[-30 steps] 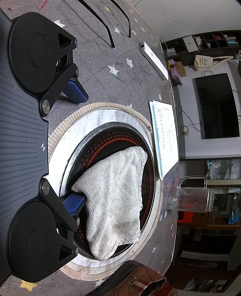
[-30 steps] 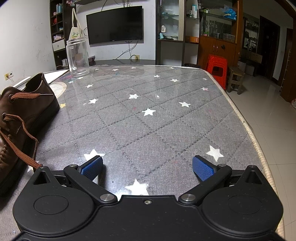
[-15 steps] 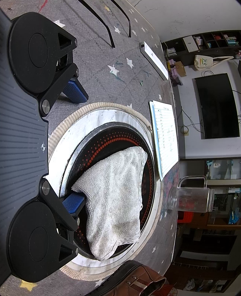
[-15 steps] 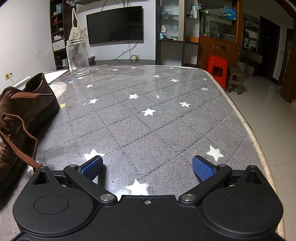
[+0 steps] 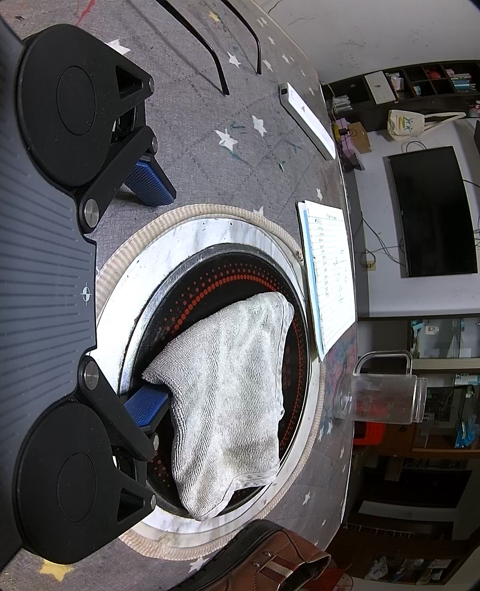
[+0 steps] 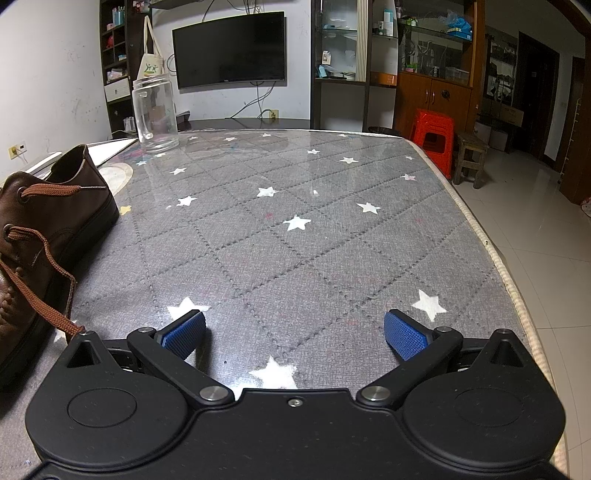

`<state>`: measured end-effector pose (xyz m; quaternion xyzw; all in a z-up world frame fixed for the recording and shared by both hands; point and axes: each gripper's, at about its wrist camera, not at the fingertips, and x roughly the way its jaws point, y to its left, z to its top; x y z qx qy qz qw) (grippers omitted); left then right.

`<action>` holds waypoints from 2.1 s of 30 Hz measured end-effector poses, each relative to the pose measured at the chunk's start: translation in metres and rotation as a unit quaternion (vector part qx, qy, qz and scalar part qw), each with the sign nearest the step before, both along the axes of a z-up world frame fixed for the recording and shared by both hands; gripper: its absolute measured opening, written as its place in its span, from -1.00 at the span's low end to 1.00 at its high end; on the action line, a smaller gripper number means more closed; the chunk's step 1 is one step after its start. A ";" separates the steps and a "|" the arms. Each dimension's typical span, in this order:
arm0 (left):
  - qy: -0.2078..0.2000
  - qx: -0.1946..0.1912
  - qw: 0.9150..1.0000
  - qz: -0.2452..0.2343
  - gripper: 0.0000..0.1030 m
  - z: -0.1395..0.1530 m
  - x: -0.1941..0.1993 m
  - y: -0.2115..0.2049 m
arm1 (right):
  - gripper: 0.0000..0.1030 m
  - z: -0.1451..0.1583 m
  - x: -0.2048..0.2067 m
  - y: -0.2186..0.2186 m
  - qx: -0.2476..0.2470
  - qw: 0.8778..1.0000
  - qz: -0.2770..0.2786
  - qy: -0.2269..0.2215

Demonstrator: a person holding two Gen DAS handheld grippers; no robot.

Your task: Lace up shoes with both hands

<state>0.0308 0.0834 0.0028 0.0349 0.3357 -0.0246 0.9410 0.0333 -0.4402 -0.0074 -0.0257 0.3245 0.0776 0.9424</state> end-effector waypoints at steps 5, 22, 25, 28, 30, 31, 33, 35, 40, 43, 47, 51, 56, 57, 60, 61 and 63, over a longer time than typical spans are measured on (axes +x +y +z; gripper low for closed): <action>0.000 0.000 1.000 0.000 1.00 0.000 0.001 0.002 | 1.00 0.000 0.000 -0.002 0.000 1.000 0.000 0.000; 0.000 0.000 1.000 0.000 1.00 0.000 0.000 -0.001 | 1.00 0.000 0.001 -0.001 0.001 1.000 0.000 0.000; 0.000 0.000 1.000 0.000 1.00 0.000 0.000 0.000 | 1.00 0.000 0.001 -0.001 0.001 1.000 0.000 0.000; 0.000 0.000 1.000 0.000 0.99 0.000 0.001 0.001 | 1.00 0.000 0.001 -0.002 0.001 1.000 0.000 0.000; 0.000 0.000 1.000 0.000 1.00 0.000 -0.001 -0.002 | 1.00 0.000 0.001 -0.002 0.001 1.000 0.000 0.000; 0.000 0.000 1.000 0.000 0.99 0.000 -0.001 -0.003 | 1.00 0.000 0.001 -0.002 0.001 1.000 0.000 0.000; 0.000 0.000 1.000 0.000 1.00 0.000 0.000 -0.002 | 1.00 0.000 0.001 -0.002 0.001 1.000 0.000 0.000; 0.000 0.000 1.000 0.000 1.00 -0.001 0.002 0.001 | 1.00 0.000 0.001 -0.003 0.001 1.000 0.001 0.000; 0.000 0.000 1.000 0.000 0.99 -0.001 0.002 0.002 | 1.00 0.000 0.001 -0.003 0.001 1.000 0.001 0.000; 0.000 0.000 1.000 0.000 1.00 -0.001 0.001 0.000 | 1.00 0.000 0.001 -0.003 0.001 1.000 0.001 0.000; 0.000 0.000 1.000 0.000 0.99 -0.001 0.001 0.000 | 1.00 0.000 0.001 -0.003 0.001 1.000 0.001 0.000; 0.000 0.000 1.000 0.000 1.00 0.000 0.000 0.000 | 1.00 0.000 0.001 -0.003 0.001 1.000 0.001 0.000; 0.000 0.000 1.000 0.000 1.00 0.000 0.001 0.001 | 1.00 0.000 0.001 -0.003 0.001 1.000 0.001 0.000; 0.000 0.000 1.000 0.000 0.99 0.000 0.001 0.001 | 1.00 0.000 0.001 -0.003 0.001 1.000 0.001 0.000; 0.000 0.000 1.000 0.000 1.00 0.000 0.001 0.000 | 1.00 0.000 0.001 -0.003 0.001 1.000 0.001 0.000; 0.000 0.000 1.000 0.000 0.99 0.000 0.001 0.000 | 1.00 0.000 0.001 -0.003 0.001 1.000 0.001 0.000; 0.000 0.000 1.000 0.000 0.99 0.000 0.000 -0.001 | 1.00 0.000 0.000 -0.004 0.001 1.000 0.001 0.000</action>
